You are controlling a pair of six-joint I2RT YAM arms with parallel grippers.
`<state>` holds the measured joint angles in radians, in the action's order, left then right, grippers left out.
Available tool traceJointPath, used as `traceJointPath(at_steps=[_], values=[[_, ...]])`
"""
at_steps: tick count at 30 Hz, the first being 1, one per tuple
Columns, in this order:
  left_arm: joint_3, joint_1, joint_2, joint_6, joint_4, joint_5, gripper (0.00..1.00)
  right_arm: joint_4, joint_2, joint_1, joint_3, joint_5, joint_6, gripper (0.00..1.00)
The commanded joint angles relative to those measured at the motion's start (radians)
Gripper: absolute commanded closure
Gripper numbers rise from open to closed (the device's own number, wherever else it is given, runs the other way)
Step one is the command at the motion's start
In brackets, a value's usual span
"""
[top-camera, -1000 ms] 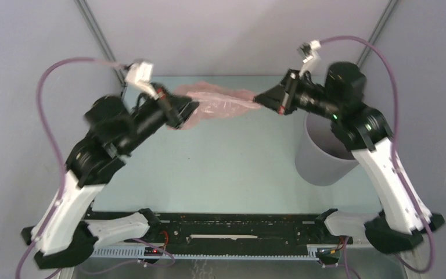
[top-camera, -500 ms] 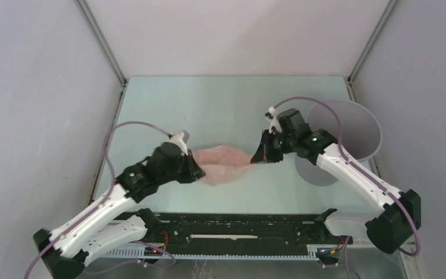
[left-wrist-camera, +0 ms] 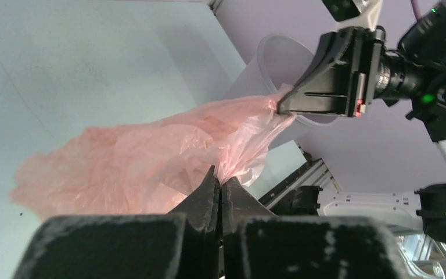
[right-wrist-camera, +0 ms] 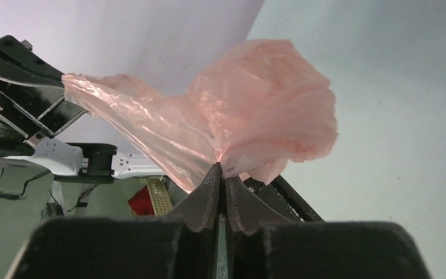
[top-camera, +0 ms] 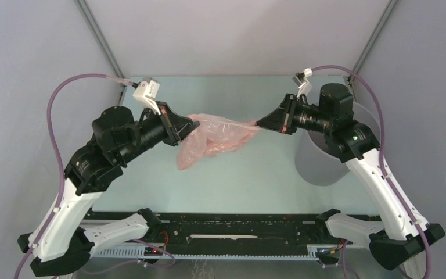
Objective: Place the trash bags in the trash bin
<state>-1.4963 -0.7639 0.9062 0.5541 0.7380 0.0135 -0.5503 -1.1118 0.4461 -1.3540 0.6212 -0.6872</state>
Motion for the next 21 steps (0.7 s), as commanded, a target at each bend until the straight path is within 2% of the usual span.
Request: traceJointPath(at_steps=[1,5,7,9,12,14,21], values=[[-0.119,0.022,0.026,-0.021,0.046,0.033,1.0,0.032,0.043,-0.044,-0.011,0.021,-0.011,0.81],[-0.153,0.039,0.072,0.094,0.034,0.003,1.0,-0.037,0.034,-0.054,-0.027,-0.008,0.046,0.4],[-0.156,0.065,0.082,0.159,0.032,0.014,1.0,-0.107,0.038,-0.06,-0.046,-0.042,0.098,0.25],[-0.131,0.117,0.079,0.24,0.019,0.013,1.0,-0.169,0.055,-0.066,-0.06,-0.098,0.142,0.16],[-0.029,0.213,0.059,0.356,-0.068,-0.104,1.0,-0.21,0.088,-0.063,-0.056,-0.142,0.173,0.1],[0.026,0.254,0.046,0.422,-0.148,-0.172,1.0,-0.207,0.093,-0.046,-0.03,-0.143,0.157,0.09],[0.073,0.284,0.08,0.498,-0.203,-0.254,1.0,-0.125,0.084,0.003,0.008,-0.153,0.086,0.08]])
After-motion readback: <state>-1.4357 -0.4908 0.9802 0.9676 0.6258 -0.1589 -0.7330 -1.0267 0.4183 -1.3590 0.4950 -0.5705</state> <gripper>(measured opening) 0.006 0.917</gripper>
